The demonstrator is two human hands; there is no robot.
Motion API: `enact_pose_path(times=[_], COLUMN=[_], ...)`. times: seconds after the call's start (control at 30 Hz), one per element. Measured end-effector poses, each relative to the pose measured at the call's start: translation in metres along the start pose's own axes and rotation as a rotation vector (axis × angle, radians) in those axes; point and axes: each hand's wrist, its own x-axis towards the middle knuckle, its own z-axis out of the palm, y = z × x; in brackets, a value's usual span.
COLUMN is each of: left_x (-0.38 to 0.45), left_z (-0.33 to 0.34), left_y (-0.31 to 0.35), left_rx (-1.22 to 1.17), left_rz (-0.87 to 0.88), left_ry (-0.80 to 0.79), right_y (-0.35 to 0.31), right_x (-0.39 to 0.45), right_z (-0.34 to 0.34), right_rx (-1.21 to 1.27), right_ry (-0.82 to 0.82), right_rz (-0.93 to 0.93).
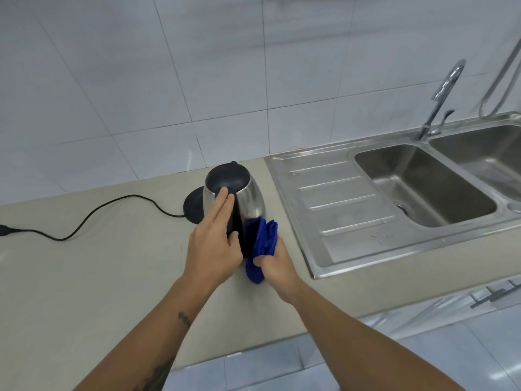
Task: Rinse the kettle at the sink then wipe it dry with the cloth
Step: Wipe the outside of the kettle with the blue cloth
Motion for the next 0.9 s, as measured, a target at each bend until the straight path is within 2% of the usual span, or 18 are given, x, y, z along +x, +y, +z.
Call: enact_pose_path(times=[0.07, 0.13, 0.3, 0.47, 0.6, 0.73, 0.8, 0.9], left_x=[0.000, 0.000, 0.001, 0.001, -0.002, -0.001, -0.001, -0.002], left_z=[0.001, 0.001, 0.000, 0.000, -0.006, -0.008, -0.009, -0.014], left_y=[-0.001, -0.002, -0.005, -0.009, -0.018, -0.023, -0.025, -0.030], left_rx=[-0.014, -0.034, -0.100, -0.124, -0.106, -0.132, -0.136, -0.137], left_rz=[-0.003, 0.000, 0.014, 0.025, 0.053, 0.057, 0.067, 0.096], left_ry=[-0.002, -0.007, -0.013, -0.019, -0.020, -0.036, -0.045, -0.049], right_y=[-0.002, -0.001, -0.015, -0.032, -0.002, -0.001, -0.009, -0.022], right_x=[-0.001, -0.001, 0.017, 0.008, -0.009, -0.013, -0.008, 0.019], right_z=[-0.005, -0.001, 0.000, 0.021, 0.018, 0.022, 0.019, 0.005], right_rx=[0.058, 0.056, 0.044, -0.306, -0.629, -0.756, -0.805, -0.641], right_ry=[-0.094, -0.119, 0.145, 0.174, 0.186, 0.208, 0.197, 0.143], right_rz=[0.058, 0.071, -0.011, -0.336, -0.558, -0.765, -0.718, -0.425])
